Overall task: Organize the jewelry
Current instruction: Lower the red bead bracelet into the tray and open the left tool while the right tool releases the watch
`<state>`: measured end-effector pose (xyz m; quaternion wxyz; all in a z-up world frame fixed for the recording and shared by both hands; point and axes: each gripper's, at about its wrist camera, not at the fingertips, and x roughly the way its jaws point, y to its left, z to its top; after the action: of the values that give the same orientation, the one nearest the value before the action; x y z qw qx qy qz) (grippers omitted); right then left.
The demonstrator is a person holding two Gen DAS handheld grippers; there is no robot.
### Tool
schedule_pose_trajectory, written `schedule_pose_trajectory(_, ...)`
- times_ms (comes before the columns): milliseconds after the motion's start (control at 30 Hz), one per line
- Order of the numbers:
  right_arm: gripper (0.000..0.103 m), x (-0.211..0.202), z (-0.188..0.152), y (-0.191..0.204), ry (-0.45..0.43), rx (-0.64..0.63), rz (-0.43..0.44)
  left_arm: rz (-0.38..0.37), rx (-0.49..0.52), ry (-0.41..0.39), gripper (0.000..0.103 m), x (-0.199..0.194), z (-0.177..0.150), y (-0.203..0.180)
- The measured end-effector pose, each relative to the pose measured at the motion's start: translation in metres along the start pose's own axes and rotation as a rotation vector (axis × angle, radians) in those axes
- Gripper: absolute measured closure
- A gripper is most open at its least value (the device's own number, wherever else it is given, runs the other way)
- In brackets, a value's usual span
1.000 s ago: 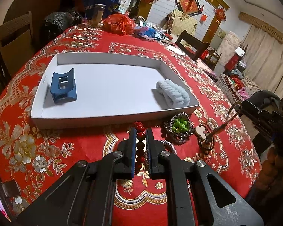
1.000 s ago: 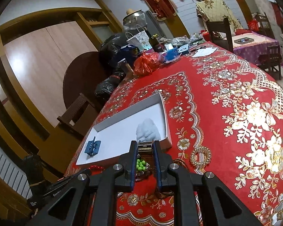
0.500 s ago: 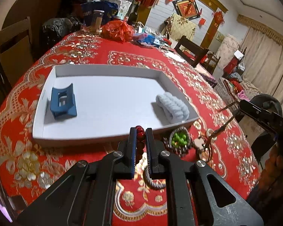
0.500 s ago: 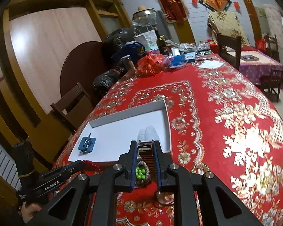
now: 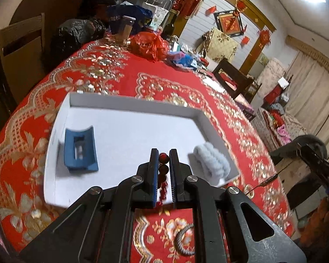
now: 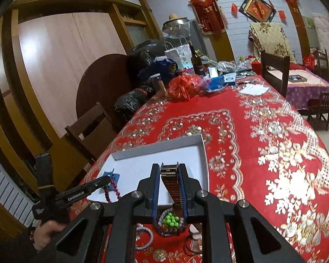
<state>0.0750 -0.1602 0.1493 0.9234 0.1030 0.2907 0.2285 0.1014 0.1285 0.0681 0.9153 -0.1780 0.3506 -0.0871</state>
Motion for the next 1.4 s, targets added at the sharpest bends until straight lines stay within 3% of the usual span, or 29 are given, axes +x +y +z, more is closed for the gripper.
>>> schedule_pose_trajectory(333,0.088,0.011,0.034,0.019,-0.030,-0.036,0.014,0.017,-0.004,-0.067,0.095,-0.005,0.033,0.001)
schedule_pose_trajectory(667,0.088,0.065,0.043,0.041,0.020,-0.029,0.054,0.089,0.005,-0.026,0.095,0.027,0.027,0.002)
schedule_pose_trajectory(1067,0.088,0.150,0.010,0.031,0.200,0.039,0.067,0.170,0.020,0.037,0.095,0.066,0.002,0.012)
schedule_pose_trajectory(1400,0.088,0.186,-0.022,0.002,0.274,0.124,0.035,0.229,0.033,0.094,0.095,0.081,-0.022,0.022)
